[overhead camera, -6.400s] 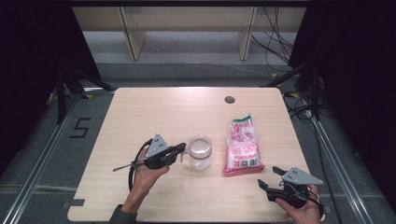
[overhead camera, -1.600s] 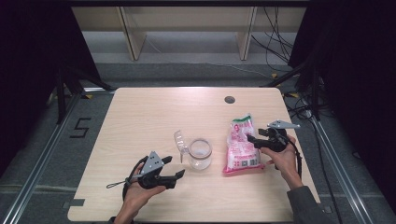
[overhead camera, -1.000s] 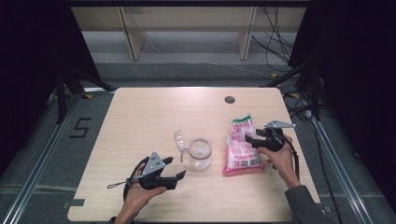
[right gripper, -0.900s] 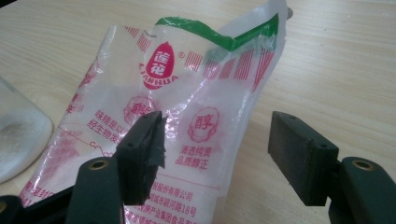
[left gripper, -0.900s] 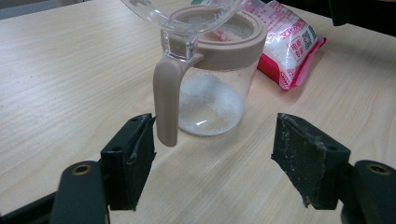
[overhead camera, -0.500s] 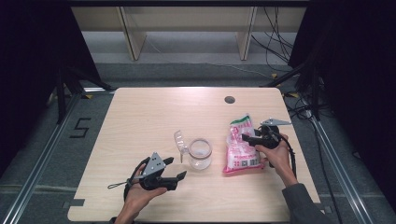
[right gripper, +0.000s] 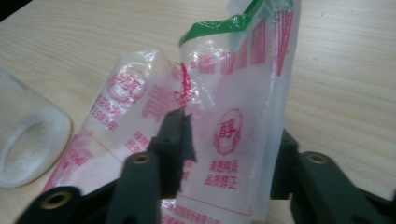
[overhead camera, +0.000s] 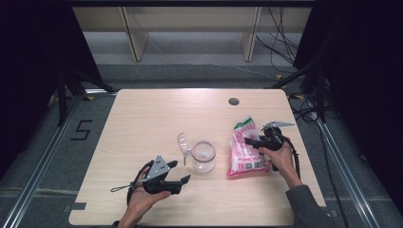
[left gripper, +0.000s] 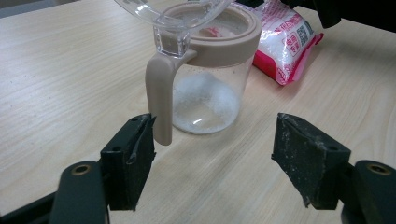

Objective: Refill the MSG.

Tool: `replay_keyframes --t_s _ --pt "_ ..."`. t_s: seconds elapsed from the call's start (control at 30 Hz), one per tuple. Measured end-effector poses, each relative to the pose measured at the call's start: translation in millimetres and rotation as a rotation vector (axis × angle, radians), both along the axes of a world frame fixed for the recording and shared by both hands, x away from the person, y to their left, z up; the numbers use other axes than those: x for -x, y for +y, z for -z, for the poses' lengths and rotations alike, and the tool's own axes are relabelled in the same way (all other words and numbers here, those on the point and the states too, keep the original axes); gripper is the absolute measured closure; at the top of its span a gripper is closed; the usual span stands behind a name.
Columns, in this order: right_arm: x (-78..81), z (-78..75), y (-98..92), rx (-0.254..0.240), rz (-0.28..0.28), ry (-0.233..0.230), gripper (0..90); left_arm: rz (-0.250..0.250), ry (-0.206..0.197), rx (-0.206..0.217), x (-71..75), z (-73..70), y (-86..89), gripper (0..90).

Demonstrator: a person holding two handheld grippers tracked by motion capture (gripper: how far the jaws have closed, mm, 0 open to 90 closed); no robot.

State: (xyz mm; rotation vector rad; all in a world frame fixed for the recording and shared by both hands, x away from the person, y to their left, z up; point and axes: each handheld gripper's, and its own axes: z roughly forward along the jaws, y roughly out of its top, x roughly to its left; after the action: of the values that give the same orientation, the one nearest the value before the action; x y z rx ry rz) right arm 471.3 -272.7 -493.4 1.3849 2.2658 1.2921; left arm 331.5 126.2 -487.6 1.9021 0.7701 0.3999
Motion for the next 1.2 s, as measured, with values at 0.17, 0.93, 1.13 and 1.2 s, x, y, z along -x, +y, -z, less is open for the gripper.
replay_keyframes --t_s 0.17,0.93,1.13,1.2 --pt "0.6 -0.8 -2.0 0.011 -0.004 -0.010 82.2 0.000 0.001 0.000 0.2 0.4 -0.1 28.9" --pt "42.0 0.2 -36.4 -0.071 0.045 -0.042 84.9 0.014 -0.016 -0.016 1.6 -2.0 -0.7 29.1" --pt "35.0 7.0 -32.3 -0.066 0.065 0.015 78.2 0.018 -0.002 -0.013 3.7 -0.7 -6.2 29.1" --pt "32.4 8.9 -30.0 -0.086 0.072 0.024 79.3 0.035 -0.019 -0.030 2.7 -1.2 -5.9 29.1"
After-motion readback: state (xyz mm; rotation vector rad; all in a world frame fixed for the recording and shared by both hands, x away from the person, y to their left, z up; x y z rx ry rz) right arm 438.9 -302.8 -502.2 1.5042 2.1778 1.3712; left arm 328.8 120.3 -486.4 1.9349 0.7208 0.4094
